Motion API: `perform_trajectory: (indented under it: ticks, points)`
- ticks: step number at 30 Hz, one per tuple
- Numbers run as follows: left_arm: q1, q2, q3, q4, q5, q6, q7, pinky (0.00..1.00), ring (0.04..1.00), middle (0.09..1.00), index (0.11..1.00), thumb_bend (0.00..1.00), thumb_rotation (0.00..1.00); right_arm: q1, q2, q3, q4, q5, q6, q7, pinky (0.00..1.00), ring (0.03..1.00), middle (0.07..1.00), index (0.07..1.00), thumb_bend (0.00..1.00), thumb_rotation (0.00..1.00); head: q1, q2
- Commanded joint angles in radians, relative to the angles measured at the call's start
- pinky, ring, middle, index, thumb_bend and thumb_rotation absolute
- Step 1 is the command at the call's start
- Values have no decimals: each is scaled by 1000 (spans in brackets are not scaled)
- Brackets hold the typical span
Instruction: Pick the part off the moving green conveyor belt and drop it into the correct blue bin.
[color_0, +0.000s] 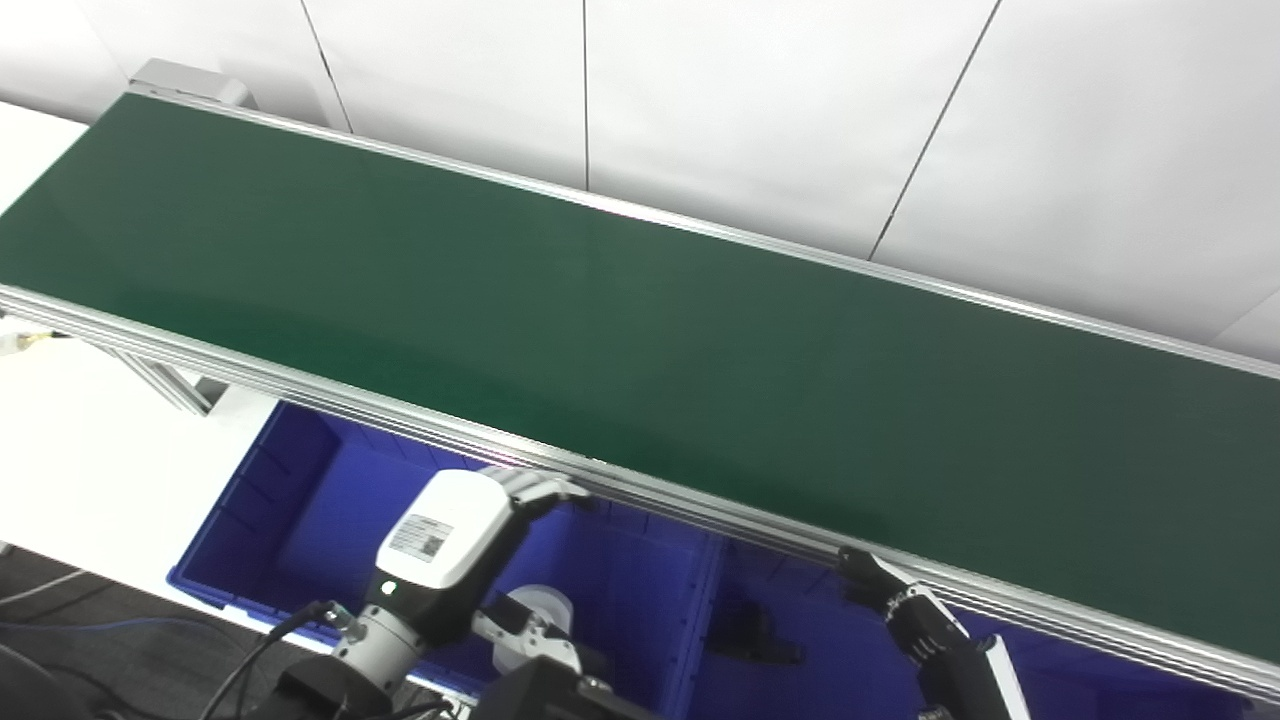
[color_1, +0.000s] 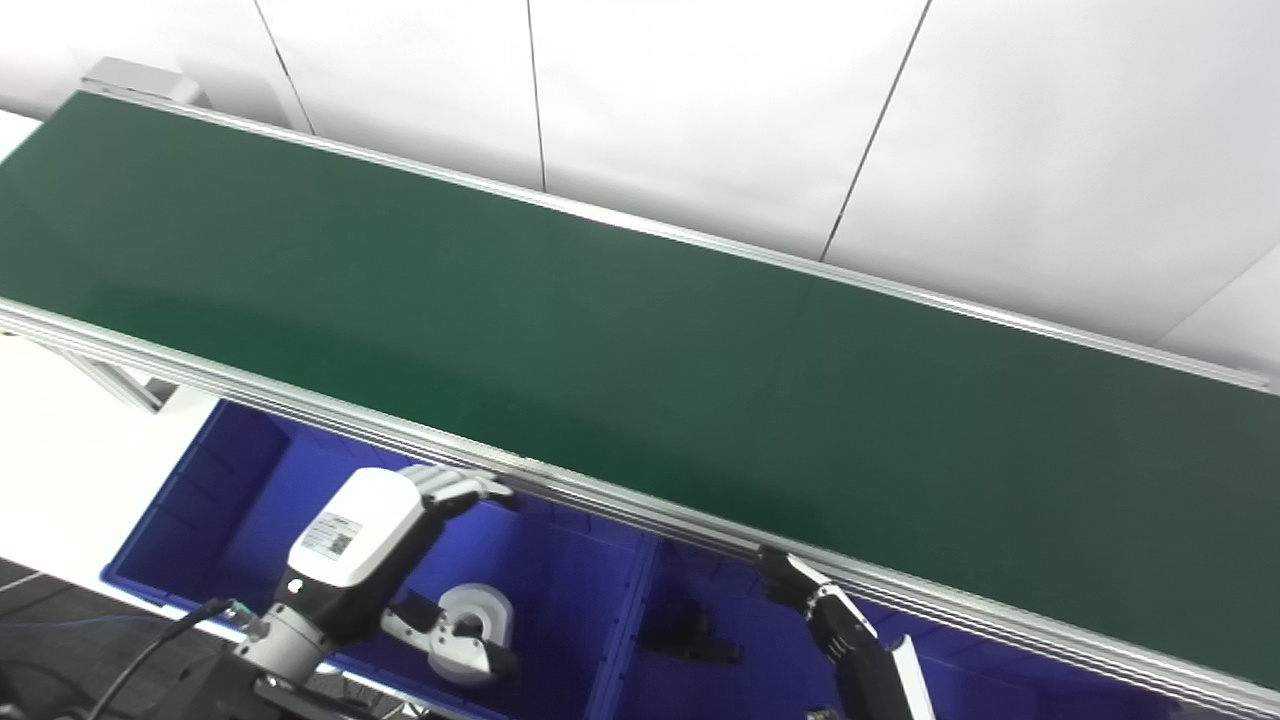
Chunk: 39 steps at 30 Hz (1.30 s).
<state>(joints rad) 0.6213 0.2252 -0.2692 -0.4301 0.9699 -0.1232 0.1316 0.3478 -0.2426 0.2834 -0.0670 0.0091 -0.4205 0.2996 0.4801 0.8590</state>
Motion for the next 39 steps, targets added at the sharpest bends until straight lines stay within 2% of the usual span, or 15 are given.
perform_trajectory:
  ticks: [1, 5, 8, 14, 15, 16, 18, 21, 22, 23, 24, 28, 33, 39]
  points:
    - [7, -19, -23, -56, -2, -47, 19, 709, 750, 772, 708, 958, 734, -2, 10, -4, -37, -1, -30, -4, 790, 837, 849, 787, 858, 962, -10, 1]
    - [-20, -70, -60, -99, -46, -62, 12, 688, 744, 767, 716, 946, 735, -5, 19, -1, -35, -9, -35, -8, 790, 836, 848, 790, 840, 953, -24, 2]
    - [-53, -114, -64, -111, -109, -50, -10, 677, 748, 771, 721, 916, 673, -9, 28, 1, -24, -15, -43, -9, 786, 834, 843, 787, 842, 955, -31, 0]
    - [-136, -158, -46, -22, -249, -78, -3, 651, 743, 767, 718, 910, 630, -11, 45, 9, -20, -52, -47, -16, 786, 836, 845, 789, 837, 969, -96, 0]
    - [-151, -162, -42, 15, -313, -96, -2, 653, 744, 767, 717, 910, 625, -14, 50, 11, -15, -55, -48, -17, 788, 836, 845, 790, 837, 970, -128, 7]
    - [-161, -165, -38, 41, -360, -110, -2, 648, 742, 771, 724, 898, 611, -16, 54, 13, -12, -57, -49, -19, 785, 831, 840, 789, 842, 968, -128, 7]
    - [-177, -161, -27, 84, -451, -127, -17, 648, 743, 778, 731, 886, 609, -18, 66, 21, -9, -64, -49, -22, 784, 828, 839, 790, 844, 966, -210, 22]
    - [-203, -141, -19, 175, -573, -166, -49, 693, 774, 803, 754, 853, 607, -17, 88, 30, -5, -85, -47, -32, 778, 827, 840, 789, 840, 945, -258, 33]
    - [-209, -127, -17, 205, -605, -185, -61, 715, 791, 813, 764, 847, 604, -17, 96, 35, -5, -96, -46, -37, 775, 826, 839, 788, 844, 942, -301, 43]
    - [-214, -113, -17, 233, -632, -204, -73, 737, 809, 823, 777, 834, 597, -16, 102, 38, -5, -105, -43, -42, 776, 825, 839, 788, 845, 940, -301, 43]
    - [-217, -97, -15, 255, -666, -219, -91, 748, 818, 828, 784, 831, 600, -16, 109, 42, -6, -115, -39, -46, 778, 826, 839, 788, 848, 939, -345, 51]
    - [-225, -40, -7, 310, -766, -278, -153, 765, 837, 837, 794, 870, 602, -14, 136, 56, -13, -139, -11, -57, 786, 830, 840, 787, 852, 928, -423, 64]
    - [-226, -19, 5, 322, -808, -322, -181, 755, 819, 824, 787, 878, 659, -15, 157, 62, -19, -168, 4, -73, 795, 831, 836, 789, 844, 919, -458, 78]
    - [-203, -46, 15, 272, -809, -299, -187, 745, 808, 814, 782, 839, 675, -18, 154, 57, -32, -173, -3, -87, 793, 832, 838, 791, 818, 901, -429, 96]
